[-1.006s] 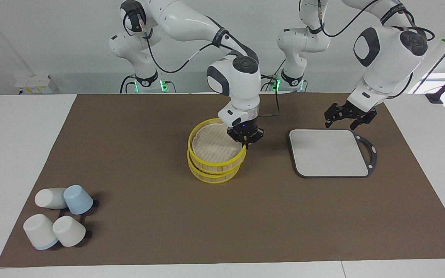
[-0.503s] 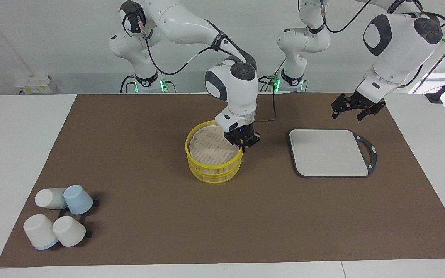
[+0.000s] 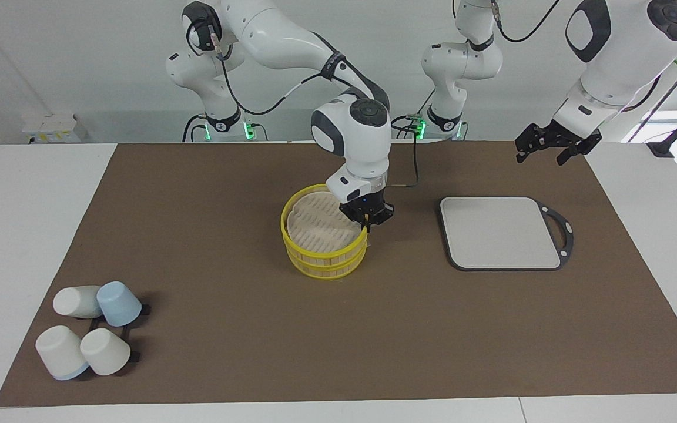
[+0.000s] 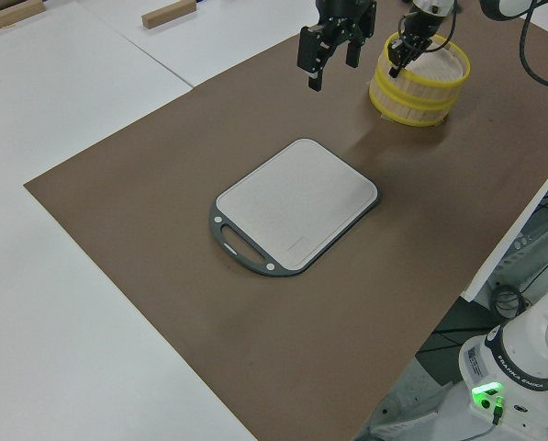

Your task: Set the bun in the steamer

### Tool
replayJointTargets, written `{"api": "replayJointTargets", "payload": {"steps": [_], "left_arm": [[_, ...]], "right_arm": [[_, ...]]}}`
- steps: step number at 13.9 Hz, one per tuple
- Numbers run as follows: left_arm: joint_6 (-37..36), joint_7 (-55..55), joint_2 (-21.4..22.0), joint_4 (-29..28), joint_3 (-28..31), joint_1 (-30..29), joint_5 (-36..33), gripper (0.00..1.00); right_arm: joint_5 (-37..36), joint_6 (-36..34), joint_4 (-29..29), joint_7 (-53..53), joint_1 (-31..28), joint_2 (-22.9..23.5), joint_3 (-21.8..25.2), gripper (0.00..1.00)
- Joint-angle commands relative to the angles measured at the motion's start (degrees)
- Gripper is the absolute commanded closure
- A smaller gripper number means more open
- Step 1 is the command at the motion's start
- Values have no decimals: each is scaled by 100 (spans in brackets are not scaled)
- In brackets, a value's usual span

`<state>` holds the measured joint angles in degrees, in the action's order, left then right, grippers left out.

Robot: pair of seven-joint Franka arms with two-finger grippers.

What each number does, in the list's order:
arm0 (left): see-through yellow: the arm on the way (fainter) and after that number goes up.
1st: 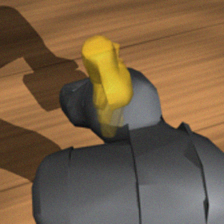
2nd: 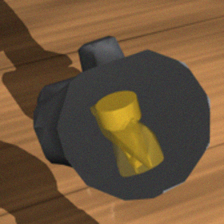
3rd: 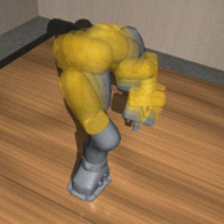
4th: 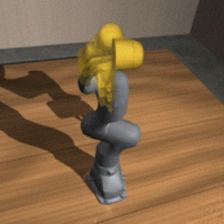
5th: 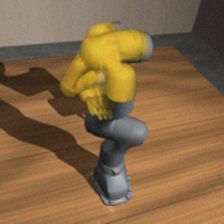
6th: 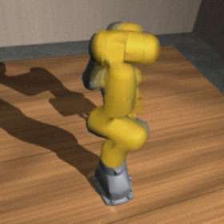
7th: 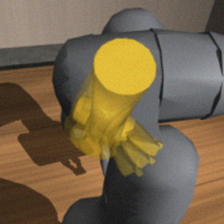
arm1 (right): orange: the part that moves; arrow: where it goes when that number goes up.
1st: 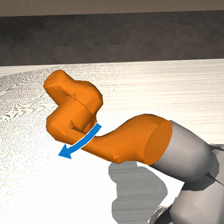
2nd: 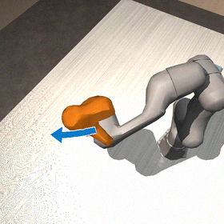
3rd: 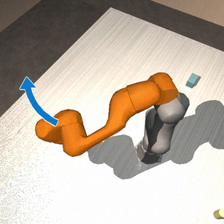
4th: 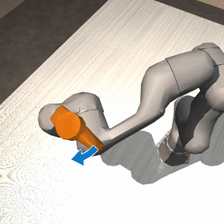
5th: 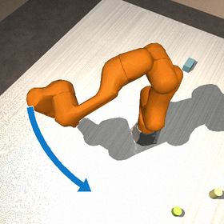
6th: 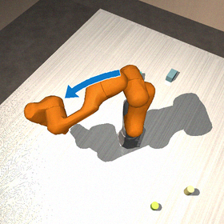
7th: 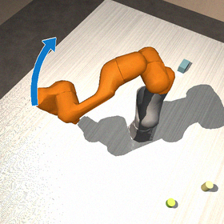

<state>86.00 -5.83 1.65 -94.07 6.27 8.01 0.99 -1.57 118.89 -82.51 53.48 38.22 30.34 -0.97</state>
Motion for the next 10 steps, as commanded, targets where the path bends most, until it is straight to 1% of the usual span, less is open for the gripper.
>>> {"api": "replayJointTargets", "payload": {"steps": [1, 7, 8, 9, 10], "left_arm": [[-110, -23, -7, 90, -30, 16, -126, 0], [-22, -67, -51, 108, 5, 43, -143, 0], [65, -67, -51, 108, 6, 43, -100, 0], [214, -67, -42, 99, 6, 34, -82, 0], [355, -58, -25, 64, 6, 34, -73, 0]], "right_arm": [[61, 178, -134, 57, 1, -46, -27, 100], [61, 459, -458, 40, -16, -125, -26, 100], [61, 529, -494, -21, -42, -134, -27, 66], [61, 530, -486, -161, -51, -134, -18, 4], [35, 452, -416, -275, -51, -134, -9, 0]]}}
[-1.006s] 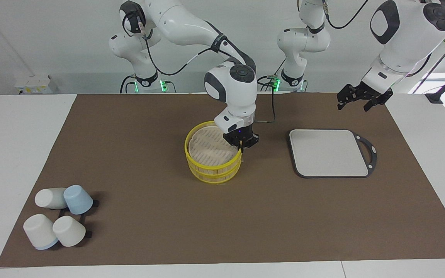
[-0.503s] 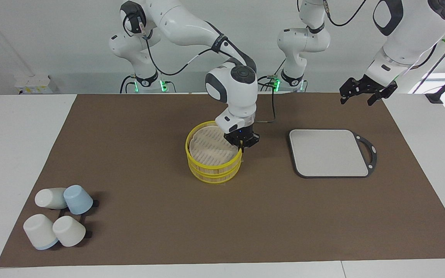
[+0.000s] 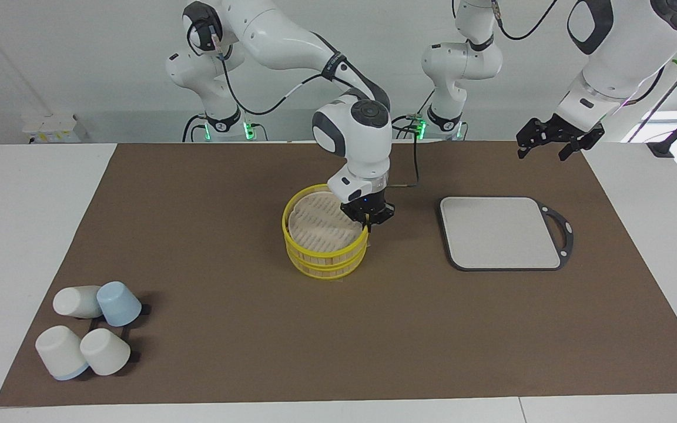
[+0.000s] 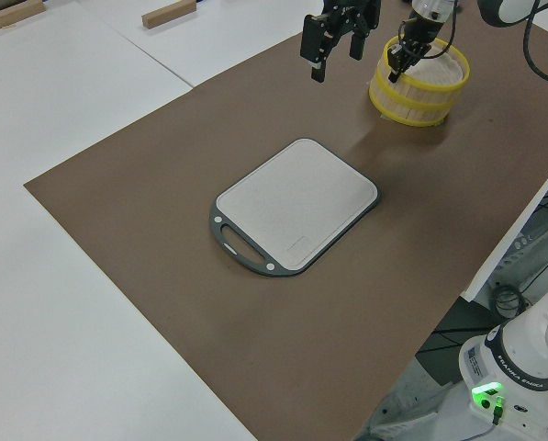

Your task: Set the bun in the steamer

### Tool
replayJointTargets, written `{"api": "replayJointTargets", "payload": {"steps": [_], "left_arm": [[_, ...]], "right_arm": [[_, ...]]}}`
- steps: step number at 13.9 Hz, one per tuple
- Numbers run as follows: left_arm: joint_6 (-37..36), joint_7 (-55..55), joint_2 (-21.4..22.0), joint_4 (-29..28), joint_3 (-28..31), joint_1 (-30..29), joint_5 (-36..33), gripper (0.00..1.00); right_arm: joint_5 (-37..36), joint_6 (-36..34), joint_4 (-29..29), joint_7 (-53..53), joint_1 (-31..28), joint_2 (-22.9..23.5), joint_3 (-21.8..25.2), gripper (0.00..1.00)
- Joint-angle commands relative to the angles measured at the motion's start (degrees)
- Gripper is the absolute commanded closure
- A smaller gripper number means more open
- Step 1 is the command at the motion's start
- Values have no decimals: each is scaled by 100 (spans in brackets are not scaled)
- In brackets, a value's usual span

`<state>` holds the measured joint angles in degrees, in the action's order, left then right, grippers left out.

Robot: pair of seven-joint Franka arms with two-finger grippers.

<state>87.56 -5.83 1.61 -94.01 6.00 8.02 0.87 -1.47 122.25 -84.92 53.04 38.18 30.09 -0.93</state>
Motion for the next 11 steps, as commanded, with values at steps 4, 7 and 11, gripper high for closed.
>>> {"api": "replayJointTargets", "payload": {"steps": [4, 7, 11], "left_arm": [[253, -67, -12, 49, 6, -2, -61, 0], [262, -58, -3, 41, 6, -2, -61, 0], [271, -50, 15, -21, 6, -2, -70, 0]], "right_arm": [[-46, 71, 116, -660, -319, -363, 5, 0], [-11, -577, 99, -2432, -986, -802, 5, 0], [68, -1842, 99, -4335, -2137, -1373, -21, 0]]}}
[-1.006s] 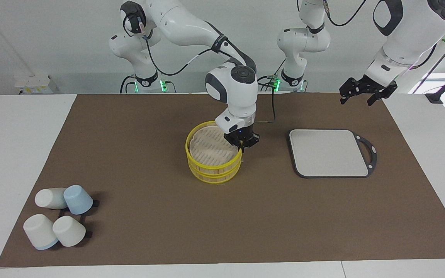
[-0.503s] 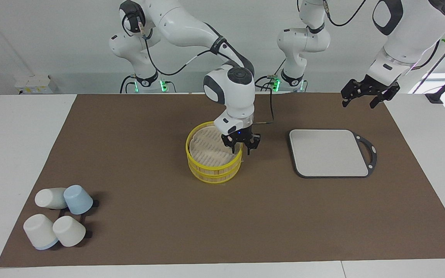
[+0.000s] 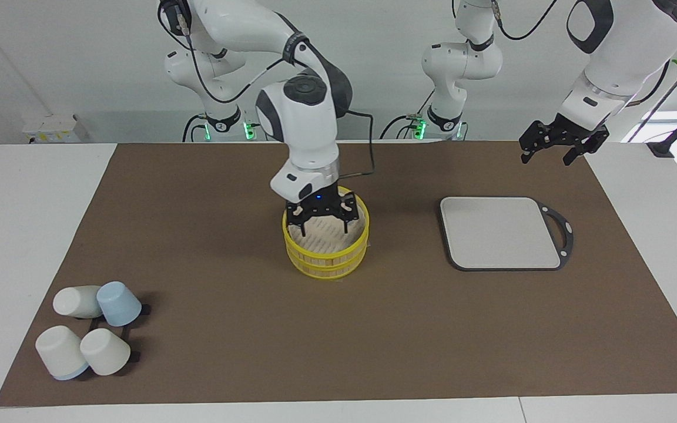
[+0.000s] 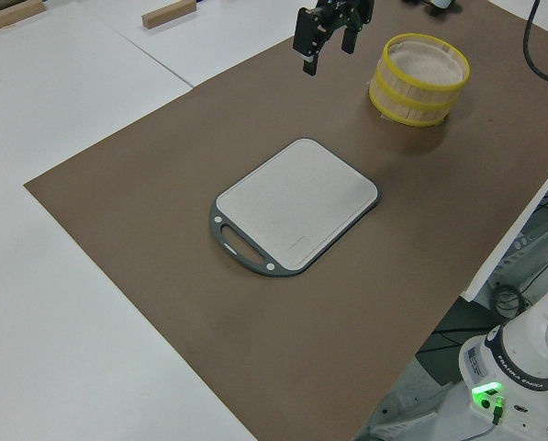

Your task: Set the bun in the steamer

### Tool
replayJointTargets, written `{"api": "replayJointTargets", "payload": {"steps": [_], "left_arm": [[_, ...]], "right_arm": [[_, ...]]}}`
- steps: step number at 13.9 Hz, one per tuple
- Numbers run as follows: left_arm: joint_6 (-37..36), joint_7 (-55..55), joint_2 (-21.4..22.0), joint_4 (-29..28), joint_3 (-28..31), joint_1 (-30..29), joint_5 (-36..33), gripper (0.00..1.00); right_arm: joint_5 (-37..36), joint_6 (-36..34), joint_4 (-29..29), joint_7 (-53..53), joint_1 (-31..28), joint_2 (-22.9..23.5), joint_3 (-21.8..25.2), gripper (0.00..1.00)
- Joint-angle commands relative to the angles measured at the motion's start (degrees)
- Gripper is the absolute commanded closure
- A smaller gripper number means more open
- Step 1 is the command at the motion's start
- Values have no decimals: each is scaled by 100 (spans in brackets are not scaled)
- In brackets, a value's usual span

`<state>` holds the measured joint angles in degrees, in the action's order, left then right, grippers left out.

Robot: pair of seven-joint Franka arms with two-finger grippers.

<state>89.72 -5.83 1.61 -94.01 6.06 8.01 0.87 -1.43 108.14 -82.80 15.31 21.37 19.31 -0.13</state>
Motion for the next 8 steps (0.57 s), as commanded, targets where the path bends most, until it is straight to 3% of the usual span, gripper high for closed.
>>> {"api": "replayJointTargets", "payload": {"steps": [1, 4, 8], "left_arm": [[72, -58, 41, -47, 0, -1, -70, 0], [134, -58, 41, -47, 9, -1, -78, 0], [125, -41, 41, -56, 0, 34, -79, 0]], "right_arm": [[64, -730, -122, -660, -641, -418, -92, 0], [81, -1636, -289, -1126, -1213, -901, -92, 0], [117, -1622, -1059, -1135, -1670, -1612, -84, 0]]}}
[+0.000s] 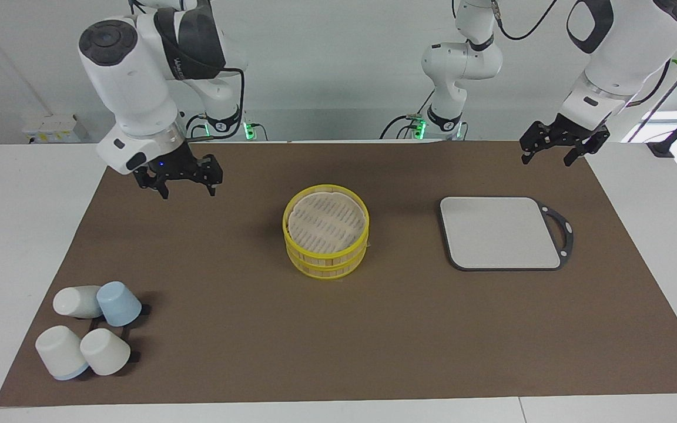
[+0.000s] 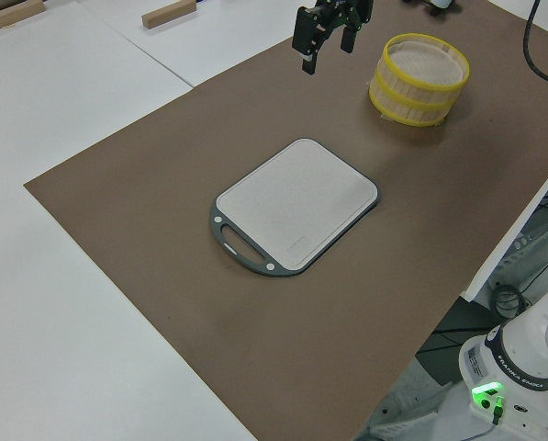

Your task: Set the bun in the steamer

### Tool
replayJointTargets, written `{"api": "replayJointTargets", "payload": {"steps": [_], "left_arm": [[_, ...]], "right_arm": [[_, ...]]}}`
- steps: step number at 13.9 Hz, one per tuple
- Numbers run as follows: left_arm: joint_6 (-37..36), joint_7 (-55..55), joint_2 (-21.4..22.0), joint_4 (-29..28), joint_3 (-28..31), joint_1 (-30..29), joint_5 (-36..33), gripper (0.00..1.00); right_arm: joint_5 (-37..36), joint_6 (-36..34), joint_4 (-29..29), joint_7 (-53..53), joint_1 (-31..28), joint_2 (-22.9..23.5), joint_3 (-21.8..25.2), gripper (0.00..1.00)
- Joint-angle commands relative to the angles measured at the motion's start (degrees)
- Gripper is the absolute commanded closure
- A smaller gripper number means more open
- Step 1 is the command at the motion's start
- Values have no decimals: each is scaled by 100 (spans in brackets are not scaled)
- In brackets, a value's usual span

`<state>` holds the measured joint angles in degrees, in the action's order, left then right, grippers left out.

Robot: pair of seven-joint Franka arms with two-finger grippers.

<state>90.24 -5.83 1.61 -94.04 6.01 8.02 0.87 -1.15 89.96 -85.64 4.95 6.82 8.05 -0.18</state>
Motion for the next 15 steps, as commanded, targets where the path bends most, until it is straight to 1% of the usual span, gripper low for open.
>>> {"api": "replayJointTargets", "payload": {"steps": [1, 2, 3, 5, 7, 15], "left_arm": [[73, -41, 42, -53, 5, 33, -79, 0], [73, -41, 42, -53, 5, 33, -79, 0], [73, -41, 42, -53, 5, 33, -79, 0], [73, -41, 42, -53, 5, 33, -79, 0], [82, -41, 42, -53, -3, 33, -79, 0], [82, -32, 42, -53, -3, 33, -79, 0]], "right_arm": [[89, 432, -1083, -125, -321, -654, -79, 0], [89, 600, -1356, -152, -400, -812, -79, 0], [89, 636, -1489, -213, -462, -901, -79, 0], [89, 654, -1473, -703, -742, -875, -70, 0], [106, 654, -1368, -750, -857, -831, -70, 0], [106, 654, -1367, -706, -937, -814, -70, 0]]}}
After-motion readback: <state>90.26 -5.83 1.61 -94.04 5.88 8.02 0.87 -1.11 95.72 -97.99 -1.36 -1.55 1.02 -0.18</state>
